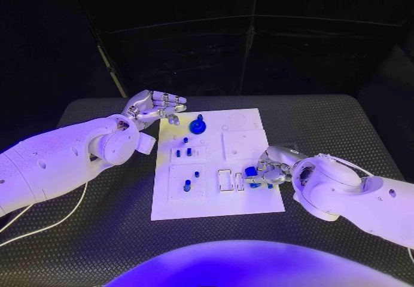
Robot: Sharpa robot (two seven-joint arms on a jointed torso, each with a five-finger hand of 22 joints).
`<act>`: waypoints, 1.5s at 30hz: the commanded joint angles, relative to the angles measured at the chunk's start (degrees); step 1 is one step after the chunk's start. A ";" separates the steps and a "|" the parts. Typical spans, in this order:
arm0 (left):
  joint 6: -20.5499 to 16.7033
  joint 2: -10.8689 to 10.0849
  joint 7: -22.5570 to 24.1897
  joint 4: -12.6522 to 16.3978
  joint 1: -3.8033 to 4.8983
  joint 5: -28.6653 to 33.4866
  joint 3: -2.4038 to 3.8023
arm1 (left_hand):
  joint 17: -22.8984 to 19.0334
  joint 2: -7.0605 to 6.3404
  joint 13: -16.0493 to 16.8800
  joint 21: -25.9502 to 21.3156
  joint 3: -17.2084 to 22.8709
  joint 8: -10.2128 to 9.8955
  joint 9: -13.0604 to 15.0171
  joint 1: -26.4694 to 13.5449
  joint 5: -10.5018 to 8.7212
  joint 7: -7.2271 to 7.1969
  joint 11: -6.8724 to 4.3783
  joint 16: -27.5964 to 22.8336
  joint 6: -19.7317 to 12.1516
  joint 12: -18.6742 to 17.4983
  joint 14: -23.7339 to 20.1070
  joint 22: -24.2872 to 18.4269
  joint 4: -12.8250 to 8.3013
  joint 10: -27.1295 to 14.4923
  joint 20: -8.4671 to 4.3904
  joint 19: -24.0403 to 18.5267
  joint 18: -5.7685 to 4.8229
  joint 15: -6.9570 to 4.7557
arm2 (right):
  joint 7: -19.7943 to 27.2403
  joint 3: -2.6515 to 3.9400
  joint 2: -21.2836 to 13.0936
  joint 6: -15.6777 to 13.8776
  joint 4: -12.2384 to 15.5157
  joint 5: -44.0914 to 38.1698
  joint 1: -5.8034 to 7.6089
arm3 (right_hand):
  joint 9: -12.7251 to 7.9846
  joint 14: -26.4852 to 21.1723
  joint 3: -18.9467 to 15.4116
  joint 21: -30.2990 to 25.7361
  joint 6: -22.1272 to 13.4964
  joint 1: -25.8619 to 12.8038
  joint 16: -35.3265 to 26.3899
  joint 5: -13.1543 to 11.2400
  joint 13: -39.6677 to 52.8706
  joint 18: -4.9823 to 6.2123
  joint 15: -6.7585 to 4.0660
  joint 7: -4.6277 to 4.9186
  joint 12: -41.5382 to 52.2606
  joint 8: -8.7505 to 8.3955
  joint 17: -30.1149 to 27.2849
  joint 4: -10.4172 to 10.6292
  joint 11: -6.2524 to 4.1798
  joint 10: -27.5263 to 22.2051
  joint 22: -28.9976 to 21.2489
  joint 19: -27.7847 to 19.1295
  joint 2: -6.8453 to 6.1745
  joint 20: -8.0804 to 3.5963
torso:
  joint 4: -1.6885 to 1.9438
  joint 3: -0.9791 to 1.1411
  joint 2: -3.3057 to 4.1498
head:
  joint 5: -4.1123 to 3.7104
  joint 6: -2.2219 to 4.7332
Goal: Assemble the parts on the task board
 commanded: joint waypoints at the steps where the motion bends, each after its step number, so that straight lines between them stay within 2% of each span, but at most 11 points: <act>1: 0.48 -0.05 0.23 0.15 0.08 0.23 0.06 | -0.10 0.54 0.05 -0.36 0.01 0.02 -0.02 0.01 -0.17 0.00 0.04 -0.39 -0.42 0.20 -0.28 -0.07 -0.44 -0.28 0.04 -0.23 0.77 -0.11 | -0.39 -0.34 0.31 1.41 -0.41 -0.51 -0.52 | 0.71 4.30 0.72 0.38 -0.02 2.06 0.44 2.05 1.18 -1.19 -0.48 -0.52 0.76 0.97 5.50 -0.15 -0.17 0.61 0.50 0.46 1.55 -0.30 | 0.01 0.01 0.01 | 0.19 -0.01; 4: 0.48 -0.10 0.21 0.19 0.08 0.23 0.06 | -0.10 0.54 0.05 -0.36 0.01 0.02 -0.02 0.01 -0.17 0.00 0.04 -0.39 -0.42 0.20 -0.28 -0.07 -0.44 -0.28 0.04 -0.23 0.77 -0.11 | -0.48 -0.34 0.36 0.18 -0.38 -0.56 -0.59 | 1.26 4.39 1.19 0.64 -0.27 4.02 0.66 4.26 2.02 -1.26 -0.60 -0.60 1.25 1.61 5.97 -0.44 -0.29 0.91 0.93 0.64 2.53 -0.43 | -0.03 -0.02 0.00 | 0.18 -0.01; 7: 0.48 -0.15 0.20 0.22 0.08 0.23 0.06 | -0.10 0.54 0.05 -0.36 0.01 0.02 -0.02 0.01 -0.17 0.00 0.04 -0.39 -0.42 0.20 -0.28 -0.07 -0.44 -0.28 0.04 -0.23 0.77 -0.11 | -0.23 -0.34 0.23 -1.58 -0.13 -0.56 -0.64 | 1.72 4.51 1.74 0.98 -0.62 6.01 0.96 7.54 3.05 -1.35 -0.72 -0.70 1.90 2.08 6.62 -0.72 -0.41 1.31 1.49 0.89 3.43 -0.54 | -0.04 -0.03 -0.06 | 0.17 -0.01; 14: 0.58 -0.21 0.14 0.24 0.08 0.23 0.06 | -0.17 0.54 0.05 -0.40 0.03 0.04 -0.03 -0.08 -0.17 0.02 0.07 -0.43 -0.50 0.31 -0.30 -0.09 -0.54 -0.42 0.06 -0.24 0.76 -0.09 | 1.46 -0.33 -0.42 -7.46 1.48 1.53 -0.68 | 2.40 4.68 1.82 1.45 -1.14 8.05 1.43 13.28 4.90 -1.48 -0.82 -0.81 3.00 2.72 7.61 -0.43 -0.57 2.01 2.24 1.17 3.73 -0.68 | -0.05 0.06 -0.11 | 0.32 -0.01; 19: 0.61 -0.23 0.13 0.18 0.07 0.23 0.06 | -0.17 0.54 0.05 -0.40 0.03 0.04 -0.03 -0.08 -0.17 0.02 0.07 -0.43 -0.50 0.31 -0.30 -0.09 -0.54 -0.42 0.06 -0.24 0.76 -0.09 | 3.33 -0.32 -0.82 -11.45 3.43 3.73 -0.69 | 2.51 4.75 1.60 1.55 -1.21 7.94 1.60 13.90 5.34 -1.51 -0.81 -0.78 3.29 2.81 8.00 -0.19 -0.54 2.19 2.41 1.22 3.62 -0.68 | 0.00 0.00 -0.09 | 0.34 -0.01; 22: 0.65 -0.19 0.13 0.17 0.06 0.23 0.06 | -0.17 0.54 0.05 -0.40 0.03 0.04 -0.03 -0.08 -0.17 0.02 0.07 -0.43 -0.50 0.31 -0.30 -0.09 -0.54 -0.42 0.06 -0.24 0.76 -0.09 | 3.68 -0.32 -0.71 -11.66 4.20 4.43 -0.69 | 2.55 4.76 1.50 1.56 -1.22 7.80 1.64 14.00 5.37 -1.51 -0.80 -0.77 3.29 2.84 8.07 -0.10 -0.52 2.20 2.41 1.21 3.60 -0.67 | 0.09 -0.05 -0.08 | 0.30 -0.01; 28: 0.78 -0.09 0.06 0.11 0.04 0.23 0.06 | -0.17 0.54 0.05 -0.40 0.03 0.04 -0.03 -0.08 -0.17 0.02 0.07 -0.43 -0.50 0.31 -0.30 -0.09 -0.54 -0.42 0.06 -0.24 0.76 -0.09 | 3.90 -0.31 0.60 -10.64 4.20 4.96 -0.68 | 2.60 4.75 1.37 1.54 -1.19 7.58 1.63 14.14 5.56 -1.50 -0.78 -0.77 3.41 2.90 8.04 0.01 -0.51 2.28 2.37 1.18 3.64 -0.66 | 0.03 -0.05 -0.01 | 0.54 -0.01; 30: 0.80 -0.07 0.06 0.12 0.04 0.23 0.06 | -0.17 0.54 0.05 -0.40 0.03 0.04 -0.03 -0.08 -0.17 0.02 0.07 -0.43 -0.50 0.31 -0.30 -0.09 -0.54 -0.42 0.06 -0.24 0.76 -0.09 | 3.88 -0.31 1.04 -10.13 4.01 5.00 -0.68 | 2.65 4.75 1.21 1.57 -1.15 7.26 1.63 13.96 5.60 -1.51 -0.77 -0.76 3.41 2.94 8.05 0.07 -0.50 2.30 2.43 1.18 3.68 -0.65 | 0.05 -0.07 0.01 | 0.54 -0.01; 38: 0.87 0.02 0.05 0.15 0.04 0.23 0.06 | -0.17 0.54 0.05 -0.40 0.03 0.04 -0.03 -0.08 -0.17 0.02 0.07 -0.43 -0.50 0.31 -0.30 -0.09 -0.54 -0.42 0.06 -0.24 0.76 -0.09 | 3.34 -0.31 3.49 -6.10 2.53 5.30 -0.68 | 2.99 4.70 -0.85 1.55 -1.08 2.56 1.58 10.25 5.84 -1.48 -0.64 -0.73 3.26 3.19 7.94 0.22 -0.38 2.35 2.40 0.99 4.78 -0.50 | 0.14 -0.10 0.07 | 0.66 -0.01; 39: 0.88 0.01 0.05 0.16 0.04 0.23 0.06 | -0.17 0.54 0.05 -0.40 0.03 0.04 -0.03 -0.08 -0.17 0.02 0.07 -0.43 -0.50 0.31 -0.30 -0.09 -0.54 -0.42 0.06 -0.24 0.76 -0.09 | 3.26 -0.31 3.76 -5.77 2.36 5.32 -0.68 | 3.05 4.69 -1.26 1.52 -1.03 1.72 1.56 9.28 5.83 -1.46 -0.64 -0.76 3.19 3.26 7.88 0.19 -0.40 2.33 2.35 0.94 4.87 -0.49 | 0.14 -0.11 0.06 | 0.72 -0.01; 45: 0.87 -0.08 0.02 0.24 0.04 0.23 0.06 | -0.17 0.54 0.05 -0.40 0.03 0.04 -0.03 -0.08 -0.17 0.02 0.07 -0.43 -0.50 0.31 -0.30 -0.09 -0.54 -0.42 0.06 -0.24 0.76 -0.09 | 2.94 -0.31 5.09 -5.35 1.61 5.35 -0.67 | 3.62 4.64 -3.91 1.48 -0.82 -2.78 1.46 -0.06 6.28 -1.43 -0.77 -1.00 3.15 3.87 7.71 0.22 -0.55 2.49 2.34 0.81 4.78 -0.59 | 0.05 -0.11 0.02 | 0.89 -0.01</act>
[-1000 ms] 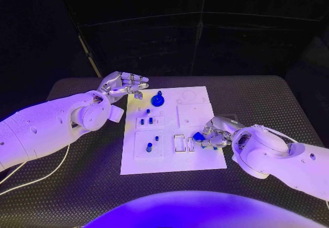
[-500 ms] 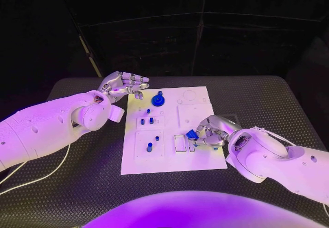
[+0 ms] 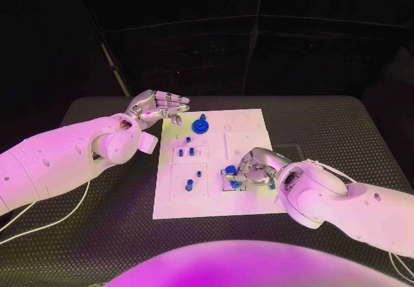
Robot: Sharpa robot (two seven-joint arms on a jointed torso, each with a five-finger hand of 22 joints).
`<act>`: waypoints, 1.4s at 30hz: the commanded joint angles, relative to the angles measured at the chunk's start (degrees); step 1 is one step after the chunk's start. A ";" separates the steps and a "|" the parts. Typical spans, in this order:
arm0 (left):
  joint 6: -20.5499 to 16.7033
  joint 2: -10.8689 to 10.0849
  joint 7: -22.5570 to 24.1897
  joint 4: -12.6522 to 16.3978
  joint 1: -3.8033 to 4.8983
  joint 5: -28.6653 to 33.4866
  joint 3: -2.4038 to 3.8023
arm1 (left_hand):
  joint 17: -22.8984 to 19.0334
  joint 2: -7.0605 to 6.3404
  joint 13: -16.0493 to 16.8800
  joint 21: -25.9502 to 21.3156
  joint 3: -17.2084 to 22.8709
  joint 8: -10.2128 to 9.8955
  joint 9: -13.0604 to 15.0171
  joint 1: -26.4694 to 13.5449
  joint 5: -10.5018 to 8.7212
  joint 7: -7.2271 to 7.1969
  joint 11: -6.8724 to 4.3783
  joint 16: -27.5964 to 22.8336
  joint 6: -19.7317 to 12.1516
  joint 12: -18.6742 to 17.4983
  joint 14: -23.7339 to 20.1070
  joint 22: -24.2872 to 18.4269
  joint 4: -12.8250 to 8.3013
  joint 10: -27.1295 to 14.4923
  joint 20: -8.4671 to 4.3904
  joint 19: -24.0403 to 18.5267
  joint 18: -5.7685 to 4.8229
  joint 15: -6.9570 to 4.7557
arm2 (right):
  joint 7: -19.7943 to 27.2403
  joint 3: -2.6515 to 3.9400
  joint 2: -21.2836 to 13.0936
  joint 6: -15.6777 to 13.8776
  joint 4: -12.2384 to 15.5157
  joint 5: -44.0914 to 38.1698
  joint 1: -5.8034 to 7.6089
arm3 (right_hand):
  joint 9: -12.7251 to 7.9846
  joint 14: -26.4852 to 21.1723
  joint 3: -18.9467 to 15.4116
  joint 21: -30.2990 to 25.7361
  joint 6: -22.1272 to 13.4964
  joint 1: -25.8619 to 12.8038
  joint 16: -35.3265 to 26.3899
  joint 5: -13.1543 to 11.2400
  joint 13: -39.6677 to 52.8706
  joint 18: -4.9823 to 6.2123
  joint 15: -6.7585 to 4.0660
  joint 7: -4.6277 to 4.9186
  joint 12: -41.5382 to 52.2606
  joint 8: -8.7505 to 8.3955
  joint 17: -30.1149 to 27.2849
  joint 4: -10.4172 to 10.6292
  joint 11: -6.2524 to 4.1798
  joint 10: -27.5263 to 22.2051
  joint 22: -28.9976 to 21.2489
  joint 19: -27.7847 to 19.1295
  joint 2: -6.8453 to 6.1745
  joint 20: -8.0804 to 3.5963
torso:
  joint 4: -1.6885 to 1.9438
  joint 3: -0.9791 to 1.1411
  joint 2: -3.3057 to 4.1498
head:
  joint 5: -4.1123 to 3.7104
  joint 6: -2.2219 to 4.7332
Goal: Assemble the parts on the task board
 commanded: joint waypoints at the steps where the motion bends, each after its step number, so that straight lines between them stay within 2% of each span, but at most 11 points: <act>1: 0.62 0.00 0.17 0.16 0.09 0.23 0.06 | -0.05 0.54 0.05 -0.18 0.03 0.04 -0.03 -0.08 -0.17 0.02 0.07 -0.19 -0.50 0.31 -0.30 -0.05 -0.22 -0.42 0.06 -0.24 0.76 -0.09 | 0.00 0.02 0.49 1.46 -0.21 0.29 0.07 | -0.09 4.64 -0.83 0.11 -0.48 -1.80 0.17 -3.47 0.17 -0.56 -0.38 0.14 0.05 -0.15 7.70 0.03 0.06 0.26 -0.10 0.07 -0.74 0.11 | -0.04 -0.01 -0.01 | 0.05 0.00; 4: 0.64 -0.02 0.15 0.19 0.09 0.23 0.06 | -0.05 0.54 0.05 -0.18 0.03 0.04 -0.03 -0.08 -0.17 0.02 0.07 -0.19 -0.50 0.31 -0.30 -0.05 -0.22 -0.42 0.06 -0.24 0.76 -0.09 | -0.15 0.03 0.88 1.13 -0.50 -0.01 0.07 | 0.20 4.59 -1.00 -0.08 -0.62 -3.49 0.04 -7.44 0.15 -0.50 -0.37 0.12 -0.26 0.10 7.47 0.06 0.08 0.15 -0.36 -0.12 -1.70 0.09 | -0.09 0.01 -0.05 | 0.17 0.00; 6: 0.64 -0.02 0.14 0.19 0.09 0.23 0.06 | -0.05 0.54 0.05 -0.18 0.03 0.04 -0.03 -0.08 -0.17 0.02 0.07 -0.19 -0.50 0.31 -0.30 -0.05 -0.22 -0.42 0.06 -0.24 0.76 -0.09 | -0.39 0.03 1.03 1.16 -0.64 -0.11 0.07 | 0.29 4.45 -0.75 -0.56 -0.79 -4.14 -0.26 -8.66 -1.12 -0.37 -0.36 0.17 -1.64 0.13 6.84 0.08 0.14 -0.62 -1.14 -0.57 -2.49 0.13 | -0.10 0.00 -0.05 | 0.29 0.00; 13: 0.72 -0.04 0.07 0.18 0.09 0.23 0.06 | -0.05 0.54 0.05 -0.18 0.03 0.04 -0.03 -0.08 -0.17 0.02 0.07 -0.19 -0.50 0.31 -0.30 -0.05 -0.22 -0.42 0.06 -0.24 0.76 -0.09 | -1.14 0.03 1.30 1.85 -1.01 -0.80 0.07 | 0.73 4.11 2.04 -2.10 -1.57 -8.12 -1.19 -13.89 -3.66 0.03 -0.18 0.40 -4.82 0.38 5.23 0.28 0.33 -2.17 -3.36 -1.76 -7.21 0.31 | -0.16 0.01 -0.07 | 0.39 0.00; 16: 0.76 -0.04 0.04 0.19 0.09 0.23 0.06 | -0.05 0.54 0.05 -0.18 0.03 0.04 -0.03 -0.08 -0.17 0.02 0.07 -0.19 -0.50 0.31 -0.30 -0.05 -0.22 -0.42 0.06 -0.24 0.76 -0.09 | -1.09 0.03 1.37 1.66 -1.03 -0.90 0.07 | 0.87 4.09 2.52 -2.31 -1.71 -9.60 -1.30 -16.36 -3.78 0.07 -0.17 0.42 -5.11 0.51 5.09 0.31 0.33 -2.22 -3.58 -1.83 -8.40 0.31 | -0.13 0.02 -0.08 | 0.39 0.00; 19: 0.79 -0.06 0.01 0.19 0.09 0.23 0.06 | -0.05 0.54 0.05 -0.18 0.03 0.04 -0.03 -0.08 -0.17 0.02 0.07 -0.19 -0.50 0.31 -0.30 -0.05 -0.22 -0.42 0.06 -0.24 0.76 -0.09 | -0.72 0.03 1.39 1.46 -0.97 -0.94 0.07 | 0.92 4.08 2.82 -2.35 -1.72 -9.68 -1.35 -16.24 -3.67 0.07 -0.16 0.42 -5.05 0.57 5.02 0.29 0.33 -2.15 -3.62 -1.83 -8.29 0.32 | -0.06 0.01 -0.09 | 0.32 0.00; 21: 0.78 -0.10 0.00 0.18 0.09 0.23 0.06 | -0.05 0.54 0.05 -0.18 0.03 0.04 -0.03 -0.08 -0.17 0.02 0.07 -0.19 -0.50 0.31 -0.30 -0.05 -0.22 -0.42 0.06 -0.24 0.76 -0.09 | -0.25 0.03 1.35 1.38 -0.87 -0.98 0.07 | 1.06 4.11 3.88 -2.37 -1.66 -8.14 -1.34 -14.10 -3.30 0.07 -0.19 0.36 -4.76 0.74 5.09 0.16 0.28 -1.89 -3.55 -1.76 -7.40 0.31 | -0.07 0.01 -0.10 | 0.38 0.00; 24: 0.78 -0.16 -0.01 0.20 0.09 0.23 0.06 | -0.05 0.54 0.05 -0.18 0.03 0.04 -0.03 -0.08 -0.17 0.02 0.07 -0.19 -0.50 0.31 -0.30 -0.05 -0.22 -0.42 0.06 -0.24 0.76 -0.09 | 0.39 0.03 1.28 1.30 -0.70 -1.28 0.07 | 1.30 4.18 5.57 -2.32 -1.51 -2.13 -1.25 -12.00 -2.53 0.03 -0.33 0.21 -4.16 1.08 5.33 -0.67 0.14 -1.39 -3.35 -1.56 -5.34 0.20 | -0.11 0.02 -0.07 | 0.40 0.00; 27: 0.79 -0.20 -0.02 0.22 0.09 0.23 0.06 | -0.05 0.54 0.05 -0.18 0.03 0.04 -0.03 -0.08 -0.17 0.02 0.07 -0.19 -0.50 0.31 -0.30 -0.05 -0.22 -0.42 0.06 -0.24 0.76 -0.09 | 0.95 0.03 1.24 1.38 -0.56 -2.02 0.07 | 1.49 4.24 5.98 -2.26 -1.40 3.05 -1.16 -11.09 -1.81 -0.01 -0.41 0.13 -3.60 1.34 5.57 -2.30 0.03 -0.99 -3.14 -1.40 -4.82 0.08 | -0.20 0.01 -0.05 | 0.46 0.00; 35: 0.80 -0.25 0.00 0.23 0.09 0.23 0.06 | -0.05 0.54 0.05 -0.18 0.03 0.04 -0.03 -0.08 -0.17 0.02 0.07 -0.19 -0.50 0.31 -0.30 -0.05 -0.22 -0.42 0.06 -0.24 0.76 -0.09 | 1.24 0.03 1.14 2.14 -0.52 -4.63 0.07 | 1.79 4.38 6.47 -1.93 -0.90 10.55 -0.84 -11.58 -0.30 -0.15 -0.60 -0.05 -2.28 1.85 6.29 -6.34 -0.19 -0.18 -2.40 -0.99 -4.31 -0.06 | -0.09 0.00 -0.08 | 0.28 0.00; 42: 0.77 -0.32 0.00 0.21 0.09 0.23 0.06 | -0.05 0.54 0.05 -0.18 0.03 0.04 -0.03 -0.08 -0.17 0.02 0.07 -0.19 -0.50 0.31 -0.30 -0.05 -0.22 -0.42 0.06 -0.24 0.76 -0.09 | 1.09 0.03 1.16 1.68 -0.57 -6.68 0.07 | 1.83 4.46 6.22 -1.72 -0.65 12.06 -0.64 -12.19 0.38 -0.23 -0.65 -0.13 -1.68 1.95 6.71 -7.28 -0.26 0.19 -1.98 -0.78 -3.95 -0.12 | -0.12 0.00 -0.06 | 0.33 0.00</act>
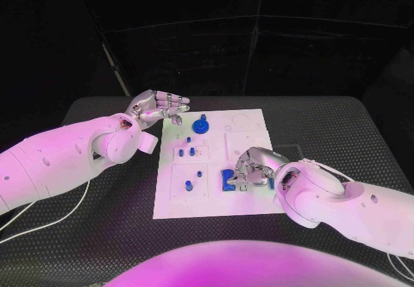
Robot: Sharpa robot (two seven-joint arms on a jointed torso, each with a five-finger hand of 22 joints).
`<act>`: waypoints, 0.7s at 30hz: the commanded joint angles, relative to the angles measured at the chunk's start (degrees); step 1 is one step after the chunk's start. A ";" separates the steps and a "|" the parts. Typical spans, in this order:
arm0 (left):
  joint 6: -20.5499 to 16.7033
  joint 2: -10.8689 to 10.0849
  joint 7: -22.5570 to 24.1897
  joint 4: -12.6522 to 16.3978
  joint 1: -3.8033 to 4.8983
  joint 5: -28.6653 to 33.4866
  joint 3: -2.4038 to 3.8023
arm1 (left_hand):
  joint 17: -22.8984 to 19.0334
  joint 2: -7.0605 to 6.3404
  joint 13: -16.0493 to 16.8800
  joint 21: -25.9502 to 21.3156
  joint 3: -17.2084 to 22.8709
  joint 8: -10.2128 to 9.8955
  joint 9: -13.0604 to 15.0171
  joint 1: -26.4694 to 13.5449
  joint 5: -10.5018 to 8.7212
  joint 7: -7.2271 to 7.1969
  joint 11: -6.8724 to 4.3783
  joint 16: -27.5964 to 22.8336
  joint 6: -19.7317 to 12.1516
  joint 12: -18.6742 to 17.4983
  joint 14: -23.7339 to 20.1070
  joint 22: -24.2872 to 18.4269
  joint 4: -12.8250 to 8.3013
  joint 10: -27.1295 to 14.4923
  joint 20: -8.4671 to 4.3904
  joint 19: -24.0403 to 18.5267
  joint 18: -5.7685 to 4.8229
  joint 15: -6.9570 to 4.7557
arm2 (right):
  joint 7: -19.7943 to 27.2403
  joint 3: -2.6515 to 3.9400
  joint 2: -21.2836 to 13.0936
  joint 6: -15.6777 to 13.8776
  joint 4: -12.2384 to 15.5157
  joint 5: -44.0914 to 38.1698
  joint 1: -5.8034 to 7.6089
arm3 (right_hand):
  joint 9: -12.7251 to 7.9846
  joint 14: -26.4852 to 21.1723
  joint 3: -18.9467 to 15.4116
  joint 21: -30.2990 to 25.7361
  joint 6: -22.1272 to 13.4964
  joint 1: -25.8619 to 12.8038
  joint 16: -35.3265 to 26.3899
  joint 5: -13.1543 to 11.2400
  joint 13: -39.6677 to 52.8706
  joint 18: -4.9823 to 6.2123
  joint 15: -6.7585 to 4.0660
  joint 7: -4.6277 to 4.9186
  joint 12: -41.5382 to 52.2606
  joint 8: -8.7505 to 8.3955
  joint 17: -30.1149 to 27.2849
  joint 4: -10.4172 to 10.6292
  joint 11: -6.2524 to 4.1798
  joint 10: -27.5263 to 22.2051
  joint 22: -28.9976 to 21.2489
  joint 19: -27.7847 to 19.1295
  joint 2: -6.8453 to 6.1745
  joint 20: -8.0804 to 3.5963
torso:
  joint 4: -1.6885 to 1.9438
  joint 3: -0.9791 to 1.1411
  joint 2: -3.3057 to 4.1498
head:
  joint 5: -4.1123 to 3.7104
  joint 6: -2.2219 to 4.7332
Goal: Assemble the parts on the task board
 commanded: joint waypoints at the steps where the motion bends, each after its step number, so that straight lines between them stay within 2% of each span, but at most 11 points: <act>1: 0.55 -0.03 0.21 0.12 0.08 0.23 0.06 | -0.06 0.54 0.05 -0.18 0.03 0.04 -0.03 -0.08 -0.17 0.02 0.07 -0.19 -0.50 0.31 -0.30 -0.07 -0.22 -0.42 0.06 -0.24 0.76 -0.09 | 0.32 -0.05 -0.03 0.13 -0.03 -2.89 0.01 | 0.06 4.27 0.07 0.32 0.33 0.43 0.36 -0.30 0.30 -0.26 -0.45 -0.20 0.45 0.35 6.74 -0.37 -0.06 0.48 0.13 0.48 0.05 -0.09 | 0.03 -0.01 0.00 | 0.06 0.00; 8: 0.54 -0.09 0.21 0.12 0.08 0.23 0.06 | -0.06 0.54 0.05 -0.18 0.03 0.04 -0.03 -0.08 -0.17 0.02 0.07 -0.19 -0.50 0.31 -0.30 -0.07 -0.22 -0.42 0.06 -0.24 0.76 -0.09 | 1.44 -0.05 -0.03 0.04 0.07 -2.98 0.01 | 0.11 4.28 -1.03 0.33 0.53 -0.12 0.40 -0.57 0.89 -0.27 -0.45 -0.20 1.04 0.48 6.82 -0.25 -0.05 0.84 0.18 0.50 -0.39 -0.10 | 0.02 -0.01 -0.03 | 0.10 0.00; 12: 0.53 -0.12 0.22 0.11 0.08 0.23 0.06 | -0.06 0.54 0.05 -0.18 0.03 0.04 -0.03 -0.08 -0.17 0.02 0.07 -0.19 -0.50 0.31 -0.30 -0.07 -0.22 -0.42 0.06 -0.24 0.76 -0.09 | 2.56 -0.05 -0.16 -0.97 0.33 -2.41 0.00 | 0.18 4.32 -2.34 0.38 0.58 -1.54 0.49 -1.21 1.63 -0.29 -0.41 -0.17 1.78 0.59 7.02 0.56 -0.01 1.25 0.31 0.56 -0.78 -0.07 | 0.02 0.01 -0.01 | 0.10 0.00; 17: 0.53 -0.11 0.23 0.11 0.08 0.23 0.06 | -0.06 0.54 0.05 -0.18 0.03 0.04 -0.03 -0.08 -0.17 0.02 0.07 -0.19 -0.50 0.31 -0.30 -0.07 -0.22 -0.42 0.06 -0.24 0.76 -0.09 | 4.02 -0.05 -0.51 -2.89 0.63 -2.86 0.00 | 0.31 4.43 -2.54 0.81 0.90 -1.37 0.78 -1.33 2.69 -0.42 -0.47 -0.34 2.87 0.88 7.61 0.58 -0.12 1.84 1.08 0.95 -0.59 -0.10 | 0.01 0.00 -0.03 | 0.10 0.00; 21: 0.52 -0.13 0.25 0.08 0.08 0.23 0.06 | -0.06 0.54 0.05 -0.18 0.03 0.04 -0.03 -0.08 -0.17 0.02 0.07 -0.19 -0.50 0.31 -0.30 -0.07 -0.22 -0.42 0.06 -0.24 0.76 -0.09 | 7.19 -0.05 -1.22 -4.05 1.26 -0.71 -0.01 | 0.49 4.60 -2.78 1.32 1.37 -1.19 1.18 -1.54 4.45 -0.56 -0.63 -0.60 4.70 1.28 8.42 0.66 -0.34 2.84 1.94 1.41 -0.12 -0.21 | -0.04 0.04 -0.07 | 0.23 0.00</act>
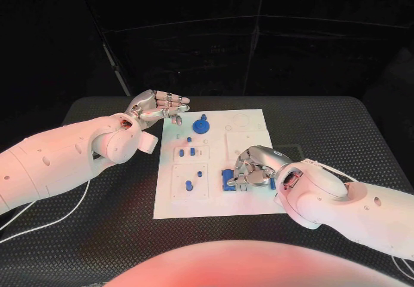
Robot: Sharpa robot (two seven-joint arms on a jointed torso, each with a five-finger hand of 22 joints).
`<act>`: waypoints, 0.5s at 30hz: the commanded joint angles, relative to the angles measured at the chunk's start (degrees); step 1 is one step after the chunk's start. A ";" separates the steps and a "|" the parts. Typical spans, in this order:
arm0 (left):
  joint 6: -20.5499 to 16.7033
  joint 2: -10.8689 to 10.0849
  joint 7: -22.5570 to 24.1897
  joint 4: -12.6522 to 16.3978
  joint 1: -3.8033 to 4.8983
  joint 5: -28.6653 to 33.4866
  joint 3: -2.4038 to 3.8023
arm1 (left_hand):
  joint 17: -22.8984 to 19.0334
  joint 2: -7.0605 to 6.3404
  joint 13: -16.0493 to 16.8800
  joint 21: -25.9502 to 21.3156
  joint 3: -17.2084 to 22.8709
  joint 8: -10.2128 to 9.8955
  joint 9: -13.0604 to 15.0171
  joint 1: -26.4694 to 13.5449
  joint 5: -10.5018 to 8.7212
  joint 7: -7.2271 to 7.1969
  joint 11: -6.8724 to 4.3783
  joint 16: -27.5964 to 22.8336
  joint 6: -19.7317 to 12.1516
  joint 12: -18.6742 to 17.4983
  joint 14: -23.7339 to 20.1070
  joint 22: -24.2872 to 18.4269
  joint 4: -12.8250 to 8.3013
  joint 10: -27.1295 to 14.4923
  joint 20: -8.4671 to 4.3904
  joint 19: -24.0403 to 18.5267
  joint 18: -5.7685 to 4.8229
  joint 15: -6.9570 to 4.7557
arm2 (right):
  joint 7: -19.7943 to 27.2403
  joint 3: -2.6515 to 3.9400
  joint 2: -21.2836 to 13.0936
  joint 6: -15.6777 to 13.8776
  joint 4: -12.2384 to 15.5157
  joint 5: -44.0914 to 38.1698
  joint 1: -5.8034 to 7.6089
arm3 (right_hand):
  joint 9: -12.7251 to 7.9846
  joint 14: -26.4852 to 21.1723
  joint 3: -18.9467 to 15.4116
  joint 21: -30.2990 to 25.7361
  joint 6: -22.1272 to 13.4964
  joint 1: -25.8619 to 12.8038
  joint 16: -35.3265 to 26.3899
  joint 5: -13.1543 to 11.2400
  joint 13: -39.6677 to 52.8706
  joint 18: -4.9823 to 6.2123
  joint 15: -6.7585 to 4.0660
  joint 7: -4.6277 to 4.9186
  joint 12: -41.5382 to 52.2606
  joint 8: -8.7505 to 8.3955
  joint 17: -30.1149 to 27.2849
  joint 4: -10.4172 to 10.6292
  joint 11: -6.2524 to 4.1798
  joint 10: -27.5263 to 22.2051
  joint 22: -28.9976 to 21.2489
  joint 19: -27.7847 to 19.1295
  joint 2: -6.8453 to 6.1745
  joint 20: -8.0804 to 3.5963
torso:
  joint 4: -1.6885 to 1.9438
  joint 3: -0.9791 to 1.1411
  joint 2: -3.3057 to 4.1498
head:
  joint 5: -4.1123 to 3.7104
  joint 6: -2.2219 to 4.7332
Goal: Assemble the parts on the task board
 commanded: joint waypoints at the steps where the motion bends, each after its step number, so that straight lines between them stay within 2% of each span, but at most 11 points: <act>1: 0.52 -0.02 0.28 0.09 0.08 0.23 0.06 | -0.06 0.54 0.05 -0.18 0.03 0.04 -0.03 -0.08 -0.17 0.02 0.07 -0.19 -0.50 0.31 -0.30 -0.07 -0.22 -0.42 0.06 -0.24 0.76 -0.09 | 4.81 0.01 -0.47 -2.59 0.70 1.75 0.04 | 0.13 4.85 -0.33 0.39 0.56 0.22 0.44 -0.35 1.05 -0.59 -0.47 -0.13 1.17 0.51 8.65 0.02 -0.09 0.91 0.46 0.55 0.79 -0.18 | -0.04 0.03 -0.03 | 0.11 0.00; 3: 0.52 -0.04 0.29 0.06 0.08 0.23 0.06 | -0.06 0.54 0.05 -0.18 0.03 0.04 -0.03 -0.08 -0.17 0.02 0.07 -0.19 -0.50 0.31 -0.30 -0.07 -0.22 -0.42 0.06 -0.24 0.76 -0.09 | 6.13 0.01 -1.02 -1.88 1.09 2.64 0.04 | 0.15 4.88 -0.37 0.42 0.61 0.43 0.51 -0.37 1.30 -0.59 -0.52 -0.19 1.42 0.56 8.78 -0.08 -0.14 1.04 0.50 0.58 0.87 -0.22 | -0.06 0.08 -0.03 | 0.13 0.00; 6: 0.54 -0.01 0.28 0.00 0.07 0.23 0.06 | -0.06 0.54 0.05 -0.18 0.03 0.04 -0.03 -0.08 -0.17 0.02 0.07 -0.19 -0.50 0.31 -0.30 -0.07 -0.22 -0.42 0.06 -0.24 0.76 -0.09 | 6.69 0.01 -1.50 0.10 1.13 3.20 0.03 | 0.16 4.87 -0.44 0.40 0.60 0.68 0.50 -0.39 1.31 -0.58 -0.55 -0.22 1.43 0.58 8.76 -0.22 -0.18 1.03 0.44 0.55 0.89 -0.25 | -0.07 0.01 -0.11 | 0.09 0.00; 11: 0.59 0.12 0.30 -0.04 0.07 0.23 0.06 | -0.06 0.54 0.05 -0.18 0.03 0.04 -0.03 -0.08 -0.17 0.02 0.07 -0.19 -0.50 0.31 -0.30 -0.07 -0.22 -0.42 0.06 -0.24 0.76 -0.09 | 6.36 0.01 -1.59 3.02 0.83 3.01 0.04 | 0.20 4.83 -0.50 0.32 0.65 1.44 0.43 -0.75 1.27 -0.56 -0.62 -0.29 1.34 0.66 8.61 -0.62 -0.24 0.92 0.31 0.45 1.23 -0.33 | 0.03 -0.03 -0.06 | 0.04 0.00; 15: 0.60 0.19 0.28 -0.07 0.07 0.23 0.06 | -0.06 0.54 0.05 -0.18 0.03 0.04 -0.03 -0.08 -0.17 0.02 0.07 -0.19 -0.50 0.31 -0.30 -0.07 -0.22 -0.42 0.06 -0.24 0.76 -0.09 | 5.85 0.01 -1.27 4.12 0.38 2.35 0.04 | 0.25 4.81 -0.49 0.25 0.75 2.64 0.39 -0.75 1.38 -0.54 -0.70 -0.38 1.39 0.78 8.54 -1.37 -0.33 0.88 0.23 0.37 1.47 -0.41 | 0.08 0.00 0.02 | 0.07 0.00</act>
